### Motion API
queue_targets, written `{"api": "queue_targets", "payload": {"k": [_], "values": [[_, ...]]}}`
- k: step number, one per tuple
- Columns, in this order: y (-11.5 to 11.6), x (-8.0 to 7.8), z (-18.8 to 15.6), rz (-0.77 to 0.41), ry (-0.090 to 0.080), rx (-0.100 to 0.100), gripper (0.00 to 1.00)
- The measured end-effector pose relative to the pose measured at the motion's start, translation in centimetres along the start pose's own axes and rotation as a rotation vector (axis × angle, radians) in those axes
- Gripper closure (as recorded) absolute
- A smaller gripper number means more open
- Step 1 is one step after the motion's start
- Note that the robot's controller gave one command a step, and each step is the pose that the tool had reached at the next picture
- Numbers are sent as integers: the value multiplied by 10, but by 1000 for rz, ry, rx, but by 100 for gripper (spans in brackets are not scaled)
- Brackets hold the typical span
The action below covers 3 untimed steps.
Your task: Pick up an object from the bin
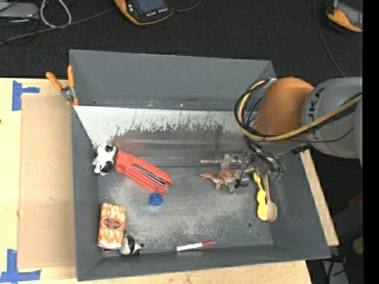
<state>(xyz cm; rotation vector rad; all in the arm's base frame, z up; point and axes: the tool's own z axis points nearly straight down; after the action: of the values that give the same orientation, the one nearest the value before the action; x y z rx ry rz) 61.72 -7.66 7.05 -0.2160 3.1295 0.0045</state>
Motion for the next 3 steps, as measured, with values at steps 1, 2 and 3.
{"api": "queue_targets", "payload": {"k": [1,2,3], "values": [[1,2,-13,0,7,-3,100],[1,1,-46,-1,2,-2,100],[2,1,-89,-3,5,-3,100]]}}
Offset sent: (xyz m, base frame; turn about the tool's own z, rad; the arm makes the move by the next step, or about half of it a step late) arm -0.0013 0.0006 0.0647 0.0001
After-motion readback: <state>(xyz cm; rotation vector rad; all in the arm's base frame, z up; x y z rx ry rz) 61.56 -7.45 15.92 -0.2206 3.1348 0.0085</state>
